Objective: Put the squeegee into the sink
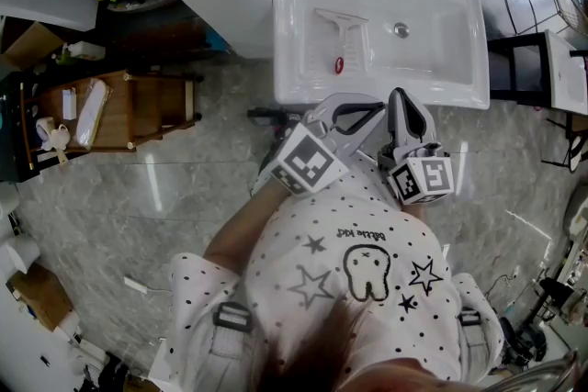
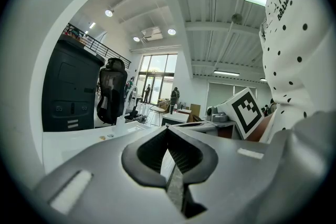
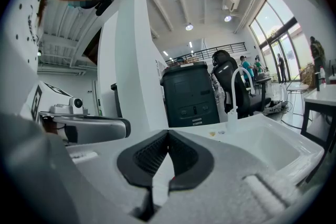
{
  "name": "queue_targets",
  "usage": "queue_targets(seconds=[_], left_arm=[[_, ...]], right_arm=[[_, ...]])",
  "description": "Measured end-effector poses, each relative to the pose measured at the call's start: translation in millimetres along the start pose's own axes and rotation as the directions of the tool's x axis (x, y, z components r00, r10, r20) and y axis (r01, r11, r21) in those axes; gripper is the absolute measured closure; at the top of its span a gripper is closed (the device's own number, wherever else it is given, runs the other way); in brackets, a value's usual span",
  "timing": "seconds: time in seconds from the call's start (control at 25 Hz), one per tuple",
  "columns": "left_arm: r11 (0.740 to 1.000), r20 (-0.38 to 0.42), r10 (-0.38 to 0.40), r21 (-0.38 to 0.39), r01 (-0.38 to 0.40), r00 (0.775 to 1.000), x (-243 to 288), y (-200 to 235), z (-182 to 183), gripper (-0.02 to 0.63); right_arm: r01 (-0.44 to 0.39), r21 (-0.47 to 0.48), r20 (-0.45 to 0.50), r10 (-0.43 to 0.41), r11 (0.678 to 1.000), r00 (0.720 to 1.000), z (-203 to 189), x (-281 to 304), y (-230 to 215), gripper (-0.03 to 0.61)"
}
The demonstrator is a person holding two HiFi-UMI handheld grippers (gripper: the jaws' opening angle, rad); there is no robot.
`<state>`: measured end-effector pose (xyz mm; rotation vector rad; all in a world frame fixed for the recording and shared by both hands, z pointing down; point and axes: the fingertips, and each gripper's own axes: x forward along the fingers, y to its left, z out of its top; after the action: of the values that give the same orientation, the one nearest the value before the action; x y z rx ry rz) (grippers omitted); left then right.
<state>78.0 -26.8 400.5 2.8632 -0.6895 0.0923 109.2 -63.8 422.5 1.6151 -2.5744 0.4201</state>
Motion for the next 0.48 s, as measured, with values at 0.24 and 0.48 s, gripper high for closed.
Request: queue_targets(seconds=[0.24, 0.48], left_arm=[[1.000, 0.001, 0.002, -0.004, -0.002, 1.000, -3.2, 3.2, -0.9, 0.617], [1.000, 0.003, 0.004, -0.005, -0.004, 1.000, -5.9, 4.9, -0.4, 0.617]], right_arm=[[0.000, 0.001, 0.001, 0.000, 1.000, 1.000, -1.2, 3.1, 2.8, 0.580], [-0.004, -0.002, -0.002, 0.004, 1.000, 1.000, -1.1, 5.0, 5.7, 0.580]])
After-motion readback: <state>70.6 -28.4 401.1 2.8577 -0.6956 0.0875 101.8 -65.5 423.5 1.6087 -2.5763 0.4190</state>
